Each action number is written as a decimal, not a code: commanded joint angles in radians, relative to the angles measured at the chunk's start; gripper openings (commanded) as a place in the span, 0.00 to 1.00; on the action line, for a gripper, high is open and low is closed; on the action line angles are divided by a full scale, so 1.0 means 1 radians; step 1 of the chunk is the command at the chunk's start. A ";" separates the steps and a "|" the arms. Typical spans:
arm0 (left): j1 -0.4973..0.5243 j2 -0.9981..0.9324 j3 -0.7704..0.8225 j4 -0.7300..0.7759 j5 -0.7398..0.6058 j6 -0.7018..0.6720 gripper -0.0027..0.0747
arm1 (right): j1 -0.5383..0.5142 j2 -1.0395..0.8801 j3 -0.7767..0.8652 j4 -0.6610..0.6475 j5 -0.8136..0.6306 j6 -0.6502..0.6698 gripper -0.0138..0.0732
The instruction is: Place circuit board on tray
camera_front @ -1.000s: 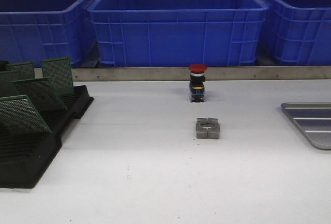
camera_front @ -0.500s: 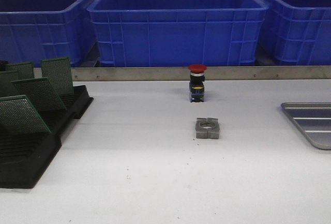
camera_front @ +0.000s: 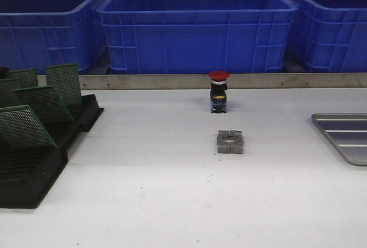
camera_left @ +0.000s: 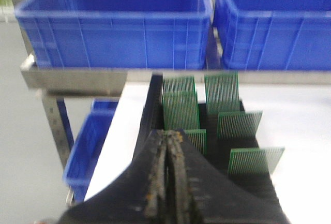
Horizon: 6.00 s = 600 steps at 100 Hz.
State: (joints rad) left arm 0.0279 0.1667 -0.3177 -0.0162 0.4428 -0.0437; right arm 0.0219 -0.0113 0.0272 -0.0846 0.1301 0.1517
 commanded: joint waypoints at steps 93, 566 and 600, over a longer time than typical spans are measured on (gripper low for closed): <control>-0.127 0.973 -0.390 -0.011 0.116 1.177 0.59 | 0.001 -0.019 0.001 -0.014 -0.074 -0.001 0.09; -0.456 1.091 -0.527 -1.229 0.484 1.514 0.05 | 0.391 1.435 -0.947 1.423 0.947 -1.852 0.08; -0.456 1.091 -0.527 -1.234 0.487 1.539 0.76 | 0.379 1.435 -0.947 1.400 0.964 -1.707 0.08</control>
State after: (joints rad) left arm -0.4194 1.2760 -0.8174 -1.1826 0.9271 1.4920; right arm 0.4119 1.4511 -0.8891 1.2725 1.0509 -1.6344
